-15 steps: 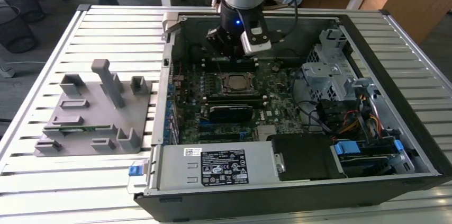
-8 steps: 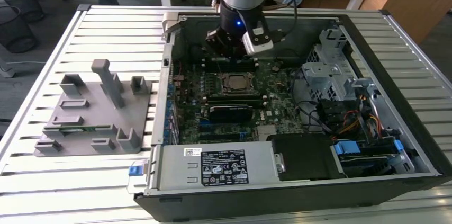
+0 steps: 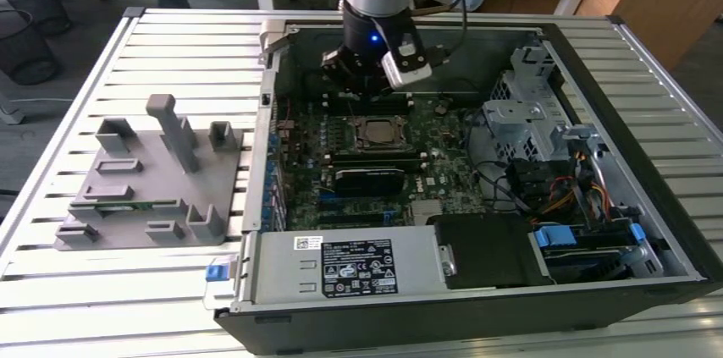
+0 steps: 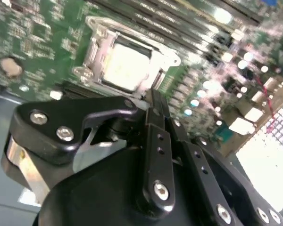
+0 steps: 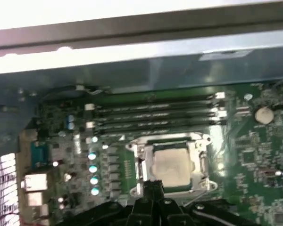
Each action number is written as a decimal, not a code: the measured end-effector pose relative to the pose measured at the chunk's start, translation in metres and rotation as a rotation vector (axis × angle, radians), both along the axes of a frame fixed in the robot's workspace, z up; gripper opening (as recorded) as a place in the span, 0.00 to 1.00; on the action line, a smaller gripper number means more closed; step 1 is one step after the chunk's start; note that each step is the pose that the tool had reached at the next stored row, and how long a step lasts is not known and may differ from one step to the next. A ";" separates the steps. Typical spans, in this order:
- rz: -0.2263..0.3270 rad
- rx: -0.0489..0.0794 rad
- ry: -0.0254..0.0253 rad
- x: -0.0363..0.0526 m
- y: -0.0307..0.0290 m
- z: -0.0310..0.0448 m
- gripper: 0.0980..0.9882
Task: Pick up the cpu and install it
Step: 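Install the first cpu locking lever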
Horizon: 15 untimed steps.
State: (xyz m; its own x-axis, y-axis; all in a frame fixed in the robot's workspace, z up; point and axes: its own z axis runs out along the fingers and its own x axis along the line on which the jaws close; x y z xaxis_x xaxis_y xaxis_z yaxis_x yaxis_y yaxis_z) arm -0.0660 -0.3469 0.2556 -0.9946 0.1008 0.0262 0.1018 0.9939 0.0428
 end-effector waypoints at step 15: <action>0.110 0.000 -0.0009 -0.0104 0.0000 -0.0007 0.01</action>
State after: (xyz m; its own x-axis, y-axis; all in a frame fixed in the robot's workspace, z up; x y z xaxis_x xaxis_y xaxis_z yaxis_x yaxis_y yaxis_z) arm -0.0763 -0.3469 0.2549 -0.9996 -0.0090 0.0254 -0.0079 0.9990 0.0432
